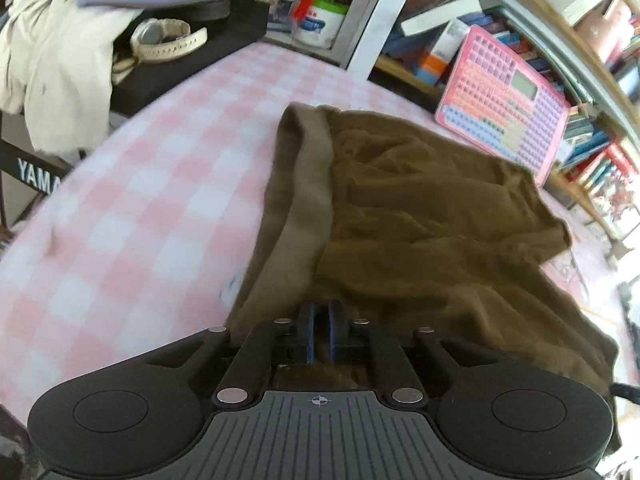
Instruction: Fold clothes
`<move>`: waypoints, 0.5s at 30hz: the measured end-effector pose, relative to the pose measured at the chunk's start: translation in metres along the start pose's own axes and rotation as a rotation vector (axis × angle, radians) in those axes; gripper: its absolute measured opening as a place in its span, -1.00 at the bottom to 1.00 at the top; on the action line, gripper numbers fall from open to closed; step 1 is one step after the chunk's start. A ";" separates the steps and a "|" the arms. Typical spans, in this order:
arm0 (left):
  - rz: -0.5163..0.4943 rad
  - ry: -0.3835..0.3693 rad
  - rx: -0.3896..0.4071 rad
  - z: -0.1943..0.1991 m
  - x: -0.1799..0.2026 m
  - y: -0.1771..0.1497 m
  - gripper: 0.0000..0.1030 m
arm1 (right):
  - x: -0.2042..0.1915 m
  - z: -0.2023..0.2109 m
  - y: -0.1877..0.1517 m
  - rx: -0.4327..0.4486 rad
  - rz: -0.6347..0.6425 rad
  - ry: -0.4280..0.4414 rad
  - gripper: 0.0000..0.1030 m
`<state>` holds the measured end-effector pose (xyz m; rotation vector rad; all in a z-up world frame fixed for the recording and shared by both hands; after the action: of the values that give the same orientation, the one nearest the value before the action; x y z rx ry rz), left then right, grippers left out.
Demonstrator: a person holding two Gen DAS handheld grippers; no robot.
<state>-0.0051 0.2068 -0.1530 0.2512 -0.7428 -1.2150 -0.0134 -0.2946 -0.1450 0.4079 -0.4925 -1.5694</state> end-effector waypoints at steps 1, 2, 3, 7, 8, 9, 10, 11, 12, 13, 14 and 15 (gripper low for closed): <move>0.029 -0.019 0.006 0.002 -0.003 -0.004 -0.83 | 0.003 -0.001 0.000 0.017 -0.003 -0.009 -0.46; 0.050 -0.025 0.010 0.002 -0.004 -0.006 -0.83 | 0.007 -0.003 0.002 0.032 -0.002 -0.015 -0.40; 0.064 -0.029 0.013 0.002 -0.004 -0.008 -0.83 | 0.011 -0.005 0.005 0.038 -0.005 -0.024 -0.31; 0.037 -0.079 0.059 0.018 0.013 0.000 -0.74 | 0.031 -0.013 0.019 0.061 -0.022 -0.088 -0.31; 0.033 -0.082 0.079 0.023 0.014 0.003 -0.62 | 0.035 -0.013 0.021 0.066 -0.027 -0.109 -0.32; 0.030 -0.071 0.101 0.026 0.012 0.008 -0.56 | 0.038 -0.010 0.022 0.070 -0.031 -0.127 -0.34; 0.027 -0.061 0.122 0.030 0.010 0.013 -0.45 | 0.039 -0.004 0.022 0.087 -0.036 -0.139 -0.34; 0.023 -0.050 0.144 0.033 0.008 0.018 -0.39 | 0.036 0.004 0.021 0.107 -0.038 -0.137 -0.34; 0.021 -0.040 0.158 0.035 0.005 0.023 -0.37 | 0.032 0.011 0.017 0.115 -0.041 -0.127 -0.34; 0.022 -0.030 0.151 0.031 0.002 0.026 -0.36 | 0.028 0.017 0.012 0.119 -0.043 -0.114 -0.34; 0.021 -0.019 0.143 0.026 -0.001 0.029 -0.36 | 0.024 0.023 0.007 0.124 -0.046 -0.102 -0.34; 0.013 -0.010 0.134 0.020 -0.002 0.031 -0.36 | 0.020 0.029 0.001 0.128 -0.049 -0.090 -0.34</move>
<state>0.0050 0.2237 -0.1220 0.3504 -0.8347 -1.1560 -0.0288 -0.3127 -0.1195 0.4507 -0.6590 -1.6132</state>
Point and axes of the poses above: each gripper's, at about its wrist camera, not at the fingertips, and z roughly against the way its jaws point, x to its right, y to its top, the point moved 10 cm from there along -z, roughly the way its jaws point, and after that the axes turned 1 degree about -x, right-handed, at the moved point
